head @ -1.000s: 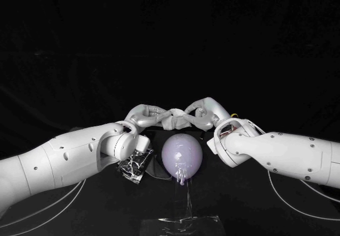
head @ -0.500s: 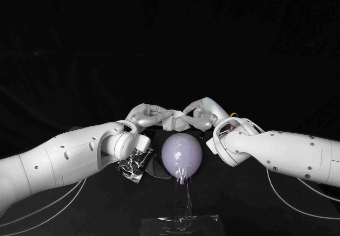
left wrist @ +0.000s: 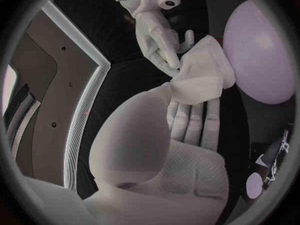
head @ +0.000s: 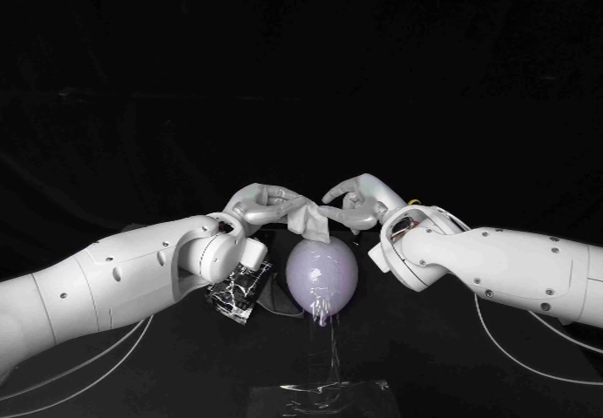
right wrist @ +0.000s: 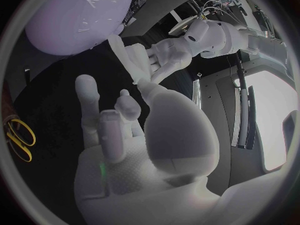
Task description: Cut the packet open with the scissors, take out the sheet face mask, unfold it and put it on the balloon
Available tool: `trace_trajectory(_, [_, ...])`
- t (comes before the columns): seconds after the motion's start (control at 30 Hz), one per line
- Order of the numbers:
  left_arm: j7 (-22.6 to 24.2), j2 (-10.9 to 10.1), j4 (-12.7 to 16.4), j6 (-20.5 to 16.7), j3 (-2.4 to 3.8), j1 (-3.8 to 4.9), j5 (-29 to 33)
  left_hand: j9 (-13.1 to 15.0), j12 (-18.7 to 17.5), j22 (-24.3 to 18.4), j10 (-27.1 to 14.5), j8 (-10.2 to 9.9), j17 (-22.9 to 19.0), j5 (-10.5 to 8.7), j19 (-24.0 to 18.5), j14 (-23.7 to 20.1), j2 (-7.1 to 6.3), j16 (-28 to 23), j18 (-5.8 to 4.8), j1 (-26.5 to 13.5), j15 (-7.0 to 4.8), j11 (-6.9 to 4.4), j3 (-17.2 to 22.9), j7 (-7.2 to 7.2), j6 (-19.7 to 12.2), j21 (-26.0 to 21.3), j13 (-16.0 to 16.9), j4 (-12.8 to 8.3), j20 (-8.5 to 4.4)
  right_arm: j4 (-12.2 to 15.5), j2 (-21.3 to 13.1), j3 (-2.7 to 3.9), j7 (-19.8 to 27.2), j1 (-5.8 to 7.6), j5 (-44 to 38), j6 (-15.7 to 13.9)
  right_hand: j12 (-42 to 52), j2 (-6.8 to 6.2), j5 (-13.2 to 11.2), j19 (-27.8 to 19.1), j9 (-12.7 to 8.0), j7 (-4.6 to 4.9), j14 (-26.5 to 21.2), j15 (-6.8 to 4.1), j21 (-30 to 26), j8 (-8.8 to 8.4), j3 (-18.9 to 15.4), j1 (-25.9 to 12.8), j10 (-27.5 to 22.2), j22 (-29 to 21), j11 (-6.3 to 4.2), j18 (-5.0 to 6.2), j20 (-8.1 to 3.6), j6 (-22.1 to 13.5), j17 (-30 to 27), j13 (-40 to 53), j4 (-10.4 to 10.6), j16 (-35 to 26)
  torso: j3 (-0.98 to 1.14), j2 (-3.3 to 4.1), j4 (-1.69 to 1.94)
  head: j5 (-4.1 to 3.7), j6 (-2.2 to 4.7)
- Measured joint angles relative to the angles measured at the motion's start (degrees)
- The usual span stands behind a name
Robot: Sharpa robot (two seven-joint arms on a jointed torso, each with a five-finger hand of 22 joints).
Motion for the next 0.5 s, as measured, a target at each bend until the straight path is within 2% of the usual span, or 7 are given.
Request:
trace_trajectory(0.07, [0.1, 0.0, -0.1, 0.5, 0.0, 0.0, 0.5, 0.0, -1.2, 0.0, 0.3, 1.3, -0.9, 0.0, 0.4, 0.2, 0.26, -1.8, 0.0, -0.3, 0.22, 0.29, 0.5, 0.25, -1.2, 0.0, -0.4, -0.3, -0.22, -0.2, -0.1, 0.0, 0.0, 0.03, 0.1, 0.7, 0.0, 0.0, 0.0, 0.0, -0.1, 0.0, 0.0, 0.0, 0.0, 0.0, 0.0, 0.0, -0.1, -0.1, -0.09, 0.0, 0.0, 0.0, 0.0, -0.1, 0.0, -0.1, 0.0, 0.0, 0.0, -0.03, 0.0])
trace_trajectory(0.13, [0.2, -0.1, -0.1, 1.0, 0.0, 0.0, 0.9, 1.7, -2.3, -0.1, 0.4, 2.3, -1.8, 0.0, 1.5, 0.7, 0.14, -3.5, -0.01, -0.8, 0.28, 0.42, 1.5, 0.58, -2.6, 0.2, -0.5, -0.8, -0.6, -0.4, -0.2, 0.0, 0.1, 0.05, 0.2, 1.2, -0.2, 0.0, 0.0, -0.2, -0.1, 0.0, 0.0, 0.0, -0.2, 0.0, -0.2, 0.0, -0.2, -0.1, 0.03, 0.0, 0.2, 0.0, 0.0, -0.1, 0.2, -0.2, 0.0, 0.0, 0.0, -0.07, 0.0])
trace_trajectory(0.23, [0.2, -0.1, -0.1, 1.9, 0.0, 0.0, 1.6, 2.8, -3.6, -0.4, 0.5, 3.6, -2.7, 0.0, 2.9, 1.3, 0.29, -5.2, -0.01, -1.4, 0.5, 0.49, 1.7, 0.86, -4.1, 0.4, -0.5, -1.0, -1.25, -0.8, -0.4, 0.0, 0.1, 0.08, 0.4, 1.9, -0.2, 0.0, 0.0, -0.2, -0.1, 0.0, 0.0, 0.0, -0.2, 0.0, -0.4, 0.0, -0.3, -0.2, 0.11, 0.0, 0.2, 0.0, 0.0, -0.1, 0.4, -0.2, 0.01, 0.0, 0.0, -0.14, -0.04])
trace_trajectory(0.5, [0.2, -0.1, -0.2, 3.6, 0.02, 0.05, 3.1, 3.0, -4.8, -0.4, 0.6, 5.0, -3.7, -0.01, 6.7, 2.8, 0.74, -6.8, -0.03, -2.0, 0.18, 0.63, 2.8, 1.04, -5.5, 1.3, -0.5, -2.1, -2.64, -0.5, -2.0, 0.0, 0.4, 0.13, 1.0, 3.7, -0.2, -0.36, 0.1, -0.6, -0.2, -0.01, 0.2, 0.21, -0.9, -0.22, -1.7, -0.8, -0.7, -0.3, 0.11, -0.01, 0.61, 0.0, 0.0, -0.3, 1.3, -0.3, 0.01, 0.01, 0.0, -0.26, -0.2])
